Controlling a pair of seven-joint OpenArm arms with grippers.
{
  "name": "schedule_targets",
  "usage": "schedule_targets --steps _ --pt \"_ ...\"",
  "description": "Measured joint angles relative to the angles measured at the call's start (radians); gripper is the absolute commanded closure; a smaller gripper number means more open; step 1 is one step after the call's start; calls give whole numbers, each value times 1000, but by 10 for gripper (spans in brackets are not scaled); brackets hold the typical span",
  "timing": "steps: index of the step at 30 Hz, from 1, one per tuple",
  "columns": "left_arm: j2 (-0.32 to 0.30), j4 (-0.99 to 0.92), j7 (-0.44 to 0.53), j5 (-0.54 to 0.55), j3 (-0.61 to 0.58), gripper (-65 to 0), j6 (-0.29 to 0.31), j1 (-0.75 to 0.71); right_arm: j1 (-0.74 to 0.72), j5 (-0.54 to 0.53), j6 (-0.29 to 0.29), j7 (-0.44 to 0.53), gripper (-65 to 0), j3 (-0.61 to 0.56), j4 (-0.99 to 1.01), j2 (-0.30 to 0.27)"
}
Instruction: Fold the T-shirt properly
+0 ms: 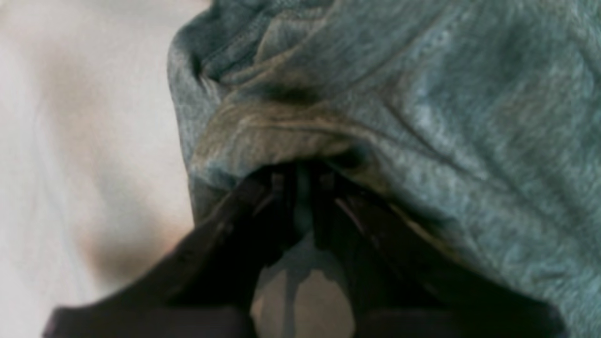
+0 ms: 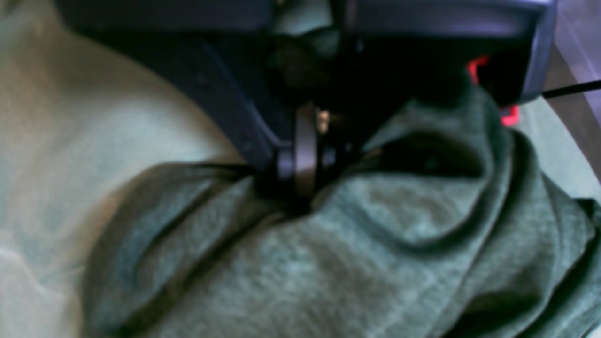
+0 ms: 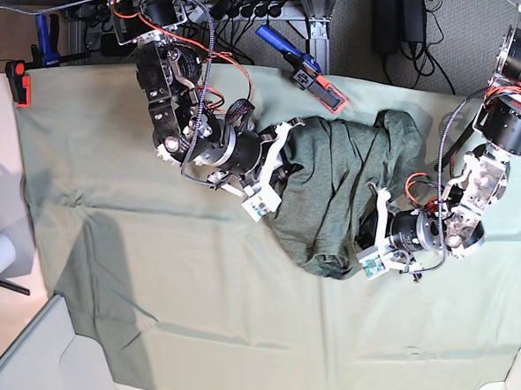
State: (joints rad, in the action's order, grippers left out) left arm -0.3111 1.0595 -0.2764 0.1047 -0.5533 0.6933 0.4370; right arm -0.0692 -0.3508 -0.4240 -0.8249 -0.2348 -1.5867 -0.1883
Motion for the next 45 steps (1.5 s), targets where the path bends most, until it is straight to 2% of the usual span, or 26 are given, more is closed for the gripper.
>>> schedule_targets --steps 3,6,13,20,28,32,37,45 --pt "-2 0 -5 0 -3 -70 0 8 11 0 0 0 0 0 -8 0" --pt "-21 1 -30 56 -3 -70 3 9 39 -2 0 13 0 0 -18 0" --pt "-126 78 -60 154 -4 -74 1 8 55 3 0 20 0 7 -30 0" --pt "-196 182 -105 272 15 -124 3 8 56 15 -1 52 0 114 -30 3" --pt "-237 285 -249 447 276 -124 2 -45 40 0 -1 60 0 282 -35 3" --pt "-257 333 -301 521 346 -124 2 -99 42 0 -1 58 0 357 -60 3" --pt "-307 385 -332 589 463 -124 2 -208 55 -23 -3 60 0 466 -111 -6" --pt "-337 492 -443 727 734 -124 -1 -430 177 -98 -3 39 0 608 -193 -49"
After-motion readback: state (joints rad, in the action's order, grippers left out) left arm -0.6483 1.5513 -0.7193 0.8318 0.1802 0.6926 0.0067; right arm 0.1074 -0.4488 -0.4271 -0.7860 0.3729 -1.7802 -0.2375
